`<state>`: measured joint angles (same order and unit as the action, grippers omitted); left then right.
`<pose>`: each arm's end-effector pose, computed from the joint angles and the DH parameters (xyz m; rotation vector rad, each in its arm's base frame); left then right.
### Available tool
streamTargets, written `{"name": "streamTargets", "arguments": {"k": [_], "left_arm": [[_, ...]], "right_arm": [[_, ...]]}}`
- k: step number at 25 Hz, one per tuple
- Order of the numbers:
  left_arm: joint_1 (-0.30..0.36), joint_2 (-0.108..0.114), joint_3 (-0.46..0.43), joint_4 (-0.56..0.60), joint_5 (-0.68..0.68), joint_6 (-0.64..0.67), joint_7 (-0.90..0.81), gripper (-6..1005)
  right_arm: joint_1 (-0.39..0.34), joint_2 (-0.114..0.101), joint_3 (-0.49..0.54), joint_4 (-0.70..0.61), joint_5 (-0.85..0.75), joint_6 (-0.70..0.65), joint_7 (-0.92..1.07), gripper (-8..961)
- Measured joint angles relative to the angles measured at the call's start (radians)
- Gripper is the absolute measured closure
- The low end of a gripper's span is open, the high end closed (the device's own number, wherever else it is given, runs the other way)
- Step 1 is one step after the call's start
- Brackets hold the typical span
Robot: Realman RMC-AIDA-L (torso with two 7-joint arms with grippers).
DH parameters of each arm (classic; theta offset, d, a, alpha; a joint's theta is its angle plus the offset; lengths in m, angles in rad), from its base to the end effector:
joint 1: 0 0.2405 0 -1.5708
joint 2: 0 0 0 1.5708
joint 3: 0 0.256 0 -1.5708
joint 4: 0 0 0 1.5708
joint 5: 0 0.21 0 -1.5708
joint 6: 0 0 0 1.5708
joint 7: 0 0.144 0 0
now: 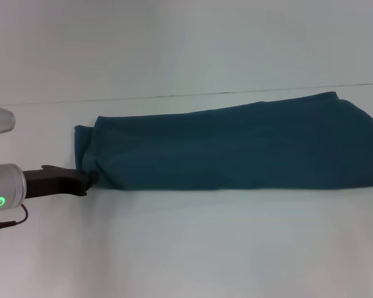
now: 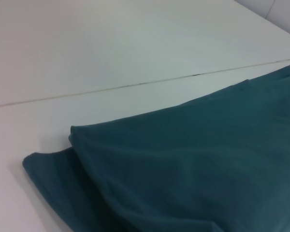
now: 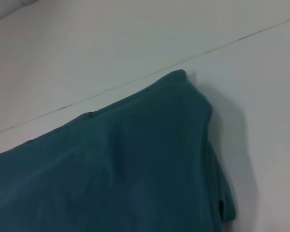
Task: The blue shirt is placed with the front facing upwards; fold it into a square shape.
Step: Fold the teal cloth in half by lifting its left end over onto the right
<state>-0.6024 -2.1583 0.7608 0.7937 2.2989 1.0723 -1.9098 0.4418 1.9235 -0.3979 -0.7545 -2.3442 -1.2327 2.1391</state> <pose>-0.2740 0.3884 -0.0129 -2.3518 -1.0609 -0.2607 0.3947 0.3318 0.1223 -1.8184 1.5457 0.3926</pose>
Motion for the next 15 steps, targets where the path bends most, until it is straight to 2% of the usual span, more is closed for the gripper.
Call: {"name": "streamTargets", "arguments": {"k": [7,15], "left_arm": [[-0.001,0.0,0.0,0.014,0.003,0.0,-0.011,997],[-0.001,0.002,0.0,0.016,0.006,0.0,-0.011,997]], "right_arm": [[0.021,0.026,-0.011,0.012,-0.003,0.061,-0.005,224],[0.048,0.03,-0.054,0.071,-0.004,0.126,-0.009,224]]}}
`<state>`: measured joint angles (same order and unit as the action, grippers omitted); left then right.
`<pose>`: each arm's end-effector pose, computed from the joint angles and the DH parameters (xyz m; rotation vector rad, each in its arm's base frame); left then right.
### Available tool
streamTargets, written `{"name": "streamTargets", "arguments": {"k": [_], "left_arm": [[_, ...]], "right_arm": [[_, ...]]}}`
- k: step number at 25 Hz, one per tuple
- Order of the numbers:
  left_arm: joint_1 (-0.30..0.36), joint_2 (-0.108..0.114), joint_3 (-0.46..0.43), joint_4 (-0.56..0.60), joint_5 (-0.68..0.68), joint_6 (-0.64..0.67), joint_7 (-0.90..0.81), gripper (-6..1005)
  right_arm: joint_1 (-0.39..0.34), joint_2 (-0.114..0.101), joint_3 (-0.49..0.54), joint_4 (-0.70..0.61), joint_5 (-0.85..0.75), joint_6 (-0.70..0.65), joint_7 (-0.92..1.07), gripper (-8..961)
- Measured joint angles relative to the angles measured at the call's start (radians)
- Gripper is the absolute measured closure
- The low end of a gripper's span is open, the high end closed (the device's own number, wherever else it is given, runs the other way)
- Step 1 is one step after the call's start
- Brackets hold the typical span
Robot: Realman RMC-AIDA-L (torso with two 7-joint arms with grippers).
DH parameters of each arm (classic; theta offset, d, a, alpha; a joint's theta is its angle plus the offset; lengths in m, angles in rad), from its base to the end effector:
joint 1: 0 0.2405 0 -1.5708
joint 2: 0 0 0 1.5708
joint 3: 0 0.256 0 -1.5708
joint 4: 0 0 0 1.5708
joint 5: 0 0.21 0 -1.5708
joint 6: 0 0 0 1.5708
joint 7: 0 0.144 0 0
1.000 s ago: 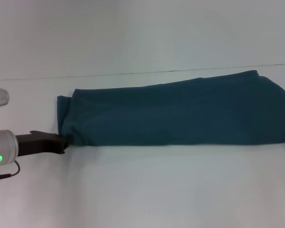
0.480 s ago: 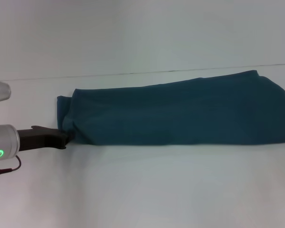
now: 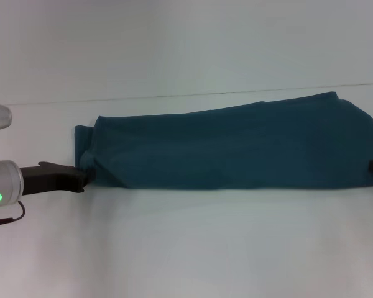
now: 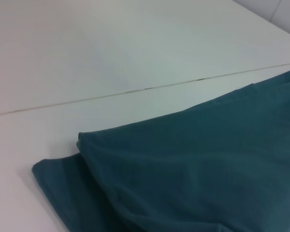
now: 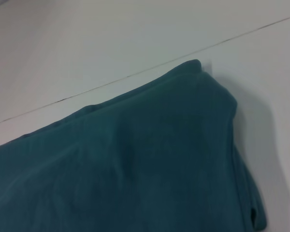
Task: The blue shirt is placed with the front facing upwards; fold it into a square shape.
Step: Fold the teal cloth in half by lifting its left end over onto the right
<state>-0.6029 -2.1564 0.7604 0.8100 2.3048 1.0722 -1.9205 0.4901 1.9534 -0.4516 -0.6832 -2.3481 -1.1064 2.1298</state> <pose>-0.2730 0.3907 -0.0084 -2.3414 -1.0530 -0.2577 0.3878 0.3515 0.0932 -1.8256 1.5316 0.3583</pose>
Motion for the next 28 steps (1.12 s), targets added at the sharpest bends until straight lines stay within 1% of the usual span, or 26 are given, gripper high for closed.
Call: {"name": "streamTargets", "arguments": {"k": [8,14,19,25,28], "left_arm": [[0.0,0.001,0.0,0.0,0.001,-0.001,0.0,996],[0.0,0.001,0.0,0.0,0.002,-0.001,0.0,996],[0.002,0.001,0.0,0.0,0.008,-0.004,0.001,996],[0.002,0.001,-0.003,0.0,0.017,-0.006,0.0,996],[0.001,0.001,-0.002,0.0,0.017,-0.007,0.0,996]], "right_arm": [[0.01,0.002,-0.002,0.009,0.0,0.012,-0.001,225],[0.015,0.007,-0.008,0.015,0.0,0.013,-0.014,354],[0.016,0.009,-0.013,0.021,0.0,0.013,-0.015,596],[0.009,0.009,-0.008,0.021,0.002,0.013,-0.016,829],[0.006,0.009,-0.006,0.019,0.002,0.013,-0.016,876]]}}
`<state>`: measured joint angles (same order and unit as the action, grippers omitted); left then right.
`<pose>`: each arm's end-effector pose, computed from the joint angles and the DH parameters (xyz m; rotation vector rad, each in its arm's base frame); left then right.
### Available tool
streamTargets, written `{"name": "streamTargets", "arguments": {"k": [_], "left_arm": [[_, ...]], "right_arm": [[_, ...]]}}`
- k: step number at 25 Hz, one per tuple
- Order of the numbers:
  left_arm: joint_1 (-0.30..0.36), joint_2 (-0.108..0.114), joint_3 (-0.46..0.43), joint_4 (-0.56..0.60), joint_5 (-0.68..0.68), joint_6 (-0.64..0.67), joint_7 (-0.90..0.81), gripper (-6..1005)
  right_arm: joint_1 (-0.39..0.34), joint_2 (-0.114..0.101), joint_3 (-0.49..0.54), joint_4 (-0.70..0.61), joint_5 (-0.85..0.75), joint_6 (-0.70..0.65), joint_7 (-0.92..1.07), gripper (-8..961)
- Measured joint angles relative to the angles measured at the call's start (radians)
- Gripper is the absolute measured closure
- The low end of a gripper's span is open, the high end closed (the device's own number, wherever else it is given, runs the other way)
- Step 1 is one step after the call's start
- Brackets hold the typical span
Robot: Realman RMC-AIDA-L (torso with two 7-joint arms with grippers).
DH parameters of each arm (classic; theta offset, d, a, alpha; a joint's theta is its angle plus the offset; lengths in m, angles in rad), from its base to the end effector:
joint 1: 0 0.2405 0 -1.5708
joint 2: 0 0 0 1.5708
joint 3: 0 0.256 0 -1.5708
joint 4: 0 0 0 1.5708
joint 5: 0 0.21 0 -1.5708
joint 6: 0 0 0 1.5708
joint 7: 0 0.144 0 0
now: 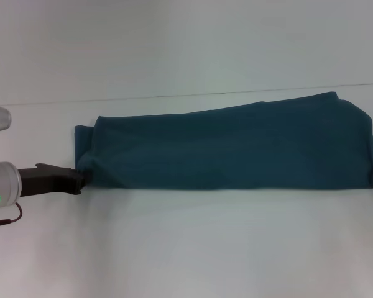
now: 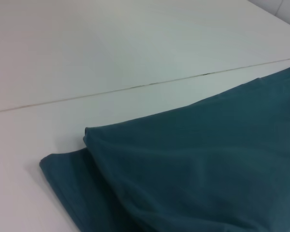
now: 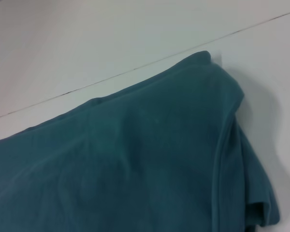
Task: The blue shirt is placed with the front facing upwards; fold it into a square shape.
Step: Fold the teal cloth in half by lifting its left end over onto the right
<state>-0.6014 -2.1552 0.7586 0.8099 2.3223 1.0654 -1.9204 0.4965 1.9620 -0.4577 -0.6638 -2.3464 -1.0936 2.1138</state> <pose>-0.2765 0.3903 -0.0076 -2.3362 -1.0496 -0.2337 0.3862 0.3524 0.0842 -1.8428 1.5314 0.3540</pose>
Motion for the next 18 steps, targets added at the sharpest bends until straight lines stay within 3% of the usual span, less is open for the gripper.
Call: {"name": "streamTargets", "arguments": {"k": [5,18], "left_arm": [[-0.001,0.0,0.001,0.0,0.0,0.0,0.0,996],[0.029,0.001,-0.006,0.058,0.011,0.043,-0.024,997]], "right_arm": [[-0.001,-0.003,0.001,0.0,-0.001,0.001,0.0,954],[-0.021,-0.018,0.008,-0.011,0.013,-0.011,0.002,954]]}}
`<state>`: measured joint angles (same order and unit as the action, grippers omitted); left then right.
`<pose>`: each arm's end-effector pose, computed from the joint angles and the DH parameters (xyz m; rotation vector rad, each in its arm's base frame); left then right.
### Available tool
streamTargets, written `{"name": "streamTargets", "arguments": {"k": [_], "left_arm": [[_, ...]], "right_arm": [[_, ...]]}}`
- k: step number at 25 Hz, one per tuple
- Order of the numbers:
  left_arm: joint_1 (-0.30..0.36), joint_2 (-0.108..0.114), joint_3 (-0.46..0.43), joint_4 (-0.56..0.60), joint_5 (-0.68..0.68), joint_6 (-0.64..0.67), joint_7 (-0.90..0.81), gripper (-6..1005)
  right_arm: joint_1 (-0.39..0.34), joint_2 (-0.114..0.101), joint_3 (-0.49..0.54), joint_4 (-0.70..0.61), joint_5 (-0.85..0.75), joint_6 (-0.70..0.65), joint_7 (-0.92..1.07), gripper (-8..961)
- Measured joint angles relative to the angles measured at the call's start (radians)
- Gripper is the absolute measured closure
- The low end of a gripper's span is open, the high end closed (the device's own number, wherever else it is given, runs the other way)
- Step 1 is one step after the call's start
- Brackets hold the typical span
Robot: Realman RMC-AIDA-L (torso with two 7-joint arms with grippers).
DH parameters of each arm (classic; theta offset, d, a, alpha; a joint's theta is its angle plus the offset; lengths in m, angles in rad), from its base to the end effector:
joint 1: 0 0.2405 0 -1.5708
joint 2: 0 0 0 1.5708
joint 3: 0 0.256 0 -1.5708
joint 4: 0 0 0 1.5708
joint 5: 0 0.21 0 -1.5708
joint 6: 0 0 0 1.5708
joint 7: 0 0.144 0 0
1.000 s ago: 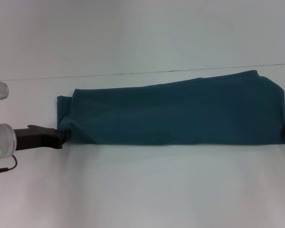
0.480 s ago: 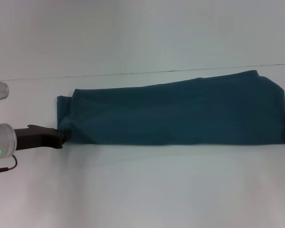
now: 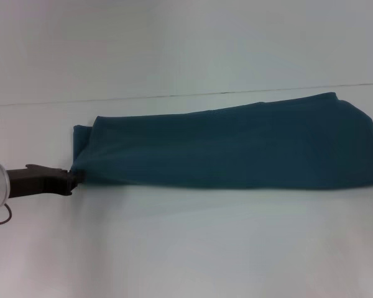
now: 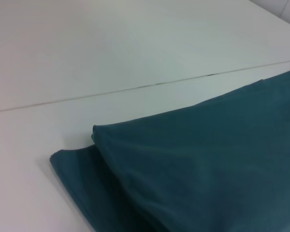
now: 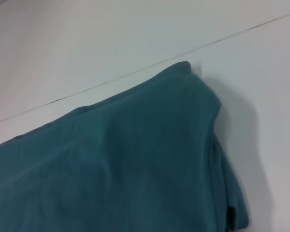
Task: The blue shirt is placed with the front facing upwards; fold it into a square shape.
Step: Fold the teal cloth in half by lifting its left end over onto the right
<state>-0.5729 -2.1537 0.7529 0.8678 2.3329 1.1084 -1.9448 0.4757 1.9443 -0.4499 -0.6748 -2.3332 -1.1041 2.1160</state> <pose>-0.2802 0.3851 0.0038 -2.3252 -1.0603 -0.2321 0.3934 0.3469 0.0967 -1.8130 1.5312 0.3605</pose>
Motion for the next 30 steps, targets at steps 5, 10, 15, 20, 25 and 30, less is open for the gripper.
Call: {"name": "streamTargets", "arguments": {"k": [5,10,15,20,25,30], "left_arm": [[0.01,0.002,-0.002,0.018,0.0,0.029,-0.003,997],[0.02,0.009,-0.006,0.028,0.016,0.053,-0.005,996],[0.04,0.01,-0.014,0.049,0.043,0.075,-0.01,996],[0.055,0.009,-0.015,0.058,0.052,0.084,-0.009,996],[0.059,0.007,-0.015,0.059,0.052,0.091,-0.007,995],[0.059,0.005,-0.015,0.059,0.05,0.094,-0.014,988]], "right_arm": [[-0.009,-0.001,0.002,0.0,0.004,-0.017,-0.01,954],[-0.026,0.005,0.012,-0.012,0.006,-0.048,-0.026,954],[-0.063,0.012,0.014,-0.031,0.04,-0.085,-0.031,953],[-0.09,0.016,0.016,-0.035,0.075,-0.103,-0.044,953],[-0.091,0.026,0.016,-0.035,0.08,-0.104,-0.055,953],[-0.086,0.03,0.016,-0.037,0.08,-0.105,-0.058,943]]}}
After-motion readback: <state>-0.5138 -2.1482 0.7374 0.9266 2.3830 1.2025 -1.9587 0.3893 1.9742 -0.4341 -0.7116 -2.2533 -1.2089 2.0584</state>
